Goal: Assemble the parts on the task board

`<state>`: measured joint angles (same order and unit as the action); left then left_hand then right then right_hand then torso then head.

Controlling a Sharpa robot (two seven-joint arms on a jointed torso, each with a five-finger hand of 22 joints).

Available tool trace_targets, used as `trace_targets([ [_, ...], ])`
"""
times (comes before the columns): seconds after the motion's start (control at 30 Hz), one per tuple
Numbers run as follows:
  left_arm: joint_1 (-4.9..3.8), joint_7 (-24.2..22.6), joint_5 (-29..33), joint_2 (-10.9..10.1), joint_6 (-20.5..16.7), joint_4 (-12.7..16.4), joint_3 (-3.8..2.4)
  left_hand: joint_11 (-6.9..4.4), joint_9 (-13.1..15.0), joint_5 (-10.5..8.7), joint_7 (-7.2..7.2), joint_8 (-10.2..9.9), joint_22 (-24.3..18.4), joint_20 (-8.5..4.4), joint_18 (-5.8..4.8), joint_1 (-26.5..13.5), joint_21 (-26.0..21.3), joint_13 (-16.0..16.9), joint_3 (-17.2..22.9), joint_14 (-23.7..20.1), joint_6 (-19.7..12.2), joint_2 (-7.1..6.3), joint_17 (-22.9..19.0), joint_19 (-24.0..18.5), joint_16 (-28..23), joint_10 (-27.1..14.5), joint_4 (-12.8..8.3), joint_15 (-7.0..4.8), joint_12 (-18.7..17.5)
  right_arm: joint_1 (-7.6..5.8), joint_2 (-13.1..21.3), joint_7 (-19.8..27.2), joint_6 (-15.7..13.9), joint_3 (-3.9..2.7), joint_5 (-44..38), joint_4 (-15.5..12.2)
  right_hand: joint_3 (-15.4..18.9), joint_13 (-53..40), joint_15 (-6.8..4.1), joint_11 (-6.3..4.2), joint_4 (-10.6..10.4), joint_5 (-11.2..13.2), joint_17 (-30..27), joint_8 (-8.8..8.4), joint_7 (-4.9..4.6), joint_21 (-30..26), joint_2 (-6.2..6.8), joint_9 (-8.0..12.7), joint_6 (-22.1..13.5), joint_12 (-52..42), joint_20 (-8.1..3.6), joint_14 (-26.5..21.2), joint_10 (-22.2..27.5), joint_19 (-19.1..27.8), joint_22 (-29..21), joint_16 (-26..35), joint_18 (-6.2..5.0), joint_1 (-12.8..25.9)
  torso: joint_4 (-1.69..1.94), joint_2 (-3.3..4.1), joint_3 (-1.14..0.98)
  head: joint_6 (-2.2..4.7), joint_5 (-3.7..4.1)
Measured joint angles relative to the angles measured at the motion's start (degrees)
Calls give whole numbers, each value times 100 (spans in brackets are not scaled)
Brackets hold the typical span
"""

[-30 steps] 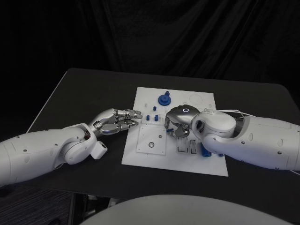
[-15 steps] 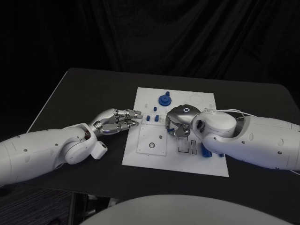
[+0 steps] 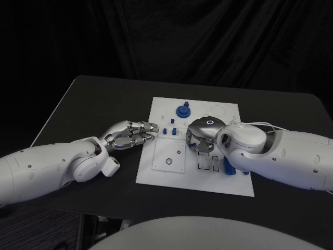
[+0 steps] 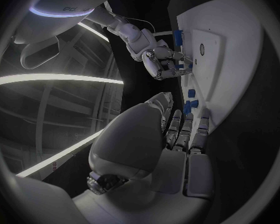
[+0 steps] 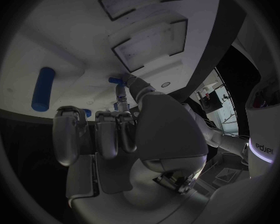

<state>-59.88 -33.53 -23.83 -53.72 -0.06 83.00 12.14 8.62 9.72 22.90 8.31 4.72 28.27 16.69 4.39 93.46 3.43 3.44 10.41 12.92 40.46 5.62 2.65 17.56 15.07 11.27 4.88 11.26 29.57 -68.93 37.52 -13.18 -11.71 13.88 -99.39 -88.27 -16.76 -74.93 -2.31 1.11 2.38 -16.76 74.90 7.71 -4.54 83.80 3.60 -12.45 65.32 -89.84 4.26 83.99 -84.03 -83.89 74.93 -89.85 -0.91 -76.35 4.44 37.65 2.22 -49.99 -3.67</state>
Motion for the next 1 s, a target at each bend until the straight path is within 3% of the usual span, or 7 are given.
trace_targets([
  [0.27, 4, -23, 0, -28, -30, 59, 1, 102, 0, 44, 50, 36, 91, -5, -1, 0, 50, 24, 73, 142, 50, -1, 36, 170, 218, 159, -8, -14, 239, -76, 179, 227, -464, 4, 30, -169, 8, 0, 0, -40, 8, 45, 0, 34, 12, 0, -36, -39, 52, 0, -17, 0, -1, -17, -1, 0, 0, -66, -8, -2, -7, 0, -30],
  [0.37, 4, -73, 1, -70, -94, 140, 1, 354, 0, 181, 33, 48, 267, -15, 4, -26, 151, 70, 191, 826, 67, -27, 147, 462, 883, 522, 2, 83, 567, -161, 285, 386, -734, 0, 119, -286, 8, 1, 0, -40, 8, 45, 0, 34, 12, 0, -44, -42, 52, 0, -17, 0, -1, -17, -1, 0, 0, -75, -7, -8, -7, 0, -48],
  [0.43, 4, -122, 1, -112, -161, 218, 1, 459, 0, 248, 6, 61, 372, -16, 188, -82, 225, 93, 272, 1121, 135, -83, 182, 652, 1164, 760, 17, 132, 743, -208, 354, 524, -924, -2, 263, -366, 8, 1, 0, -40, 8, 45, 0, 34, 13, 0, -44, -42, 52, 0, -17, 0, -1, -17, -1, 0, 0, -75, -7, -14, -7, 0, -60],
  [0.57, 4, -216, 1, -224, -331, 416, 0, 541, -11, 306, 18, 61, 495, -20, 278, -129, 465, 161, 435, 1596, 207, -166, 270, 1024, 1664, 1155, 42, 139, 1048, -294, 433, 886, -1231, -1, 845, -480, 41, 1, -37, -40, -24, 46, 0, 34, 13, 69, -44, -44, 52, 0, -37, 4, -1, 4, -1, 0, 0, -75, -4, -28, -6, 0, -86],
  [0.73, 4, -316, 1, -325, -559, 610, -1, 479, -18, 306, 93, 106, 946, -126, 317, -126, 1074, 396, 462, 2068, 338, -207, 531, 1417, 2513, 1658, 8, 15, 1574, -375, 479, 1475, -1490, -1, 1861, -561, 112, 1, -37, -81, -64, -33, 0, 34, 25, 113, -44, -45, 64, 0, -57, 4, 0, -16, -1, 0, 0, -75, 3, -37, 2, 0, -136],
  [0.87, 1, -371, 1, -350, -700, 711, -1, 332, -36, 306, 186, 193, 1672, -285, 316, -126, 1868, 725, 292, 2279, 432, -206, 878, 1555, 3322, 1980, -141, -146, 2099, -438, 530, 1965, -1593, 0, 2677, -625, 159, 1, -37, -82, -64, -141, 0, 68, 29, 155, -43, -45, 67, 0, -57, 4, -1, -17, -2, 0, 0, -74, 10, -54, 9, 0, -179],
  [1.0, -3, -403, 1, -328, -795, 772, -1, 184, -62, 204, 244, 216, 2354, -403, 316, -191, 2608, 1015, 183, 2444, 489, -141, 1179, 1481, 3938, 2279, -154, -311, 2477, -504, 596, 2474, -1610, 0, 3609, -697, 225, 2, -54, -82, -98, -265, 0, 90, 32, 168, -37, -46, 70, 0, -70, -8, 0, -4, -2, 0, 0, -79, 14, -86, 9, 0, -198],
])
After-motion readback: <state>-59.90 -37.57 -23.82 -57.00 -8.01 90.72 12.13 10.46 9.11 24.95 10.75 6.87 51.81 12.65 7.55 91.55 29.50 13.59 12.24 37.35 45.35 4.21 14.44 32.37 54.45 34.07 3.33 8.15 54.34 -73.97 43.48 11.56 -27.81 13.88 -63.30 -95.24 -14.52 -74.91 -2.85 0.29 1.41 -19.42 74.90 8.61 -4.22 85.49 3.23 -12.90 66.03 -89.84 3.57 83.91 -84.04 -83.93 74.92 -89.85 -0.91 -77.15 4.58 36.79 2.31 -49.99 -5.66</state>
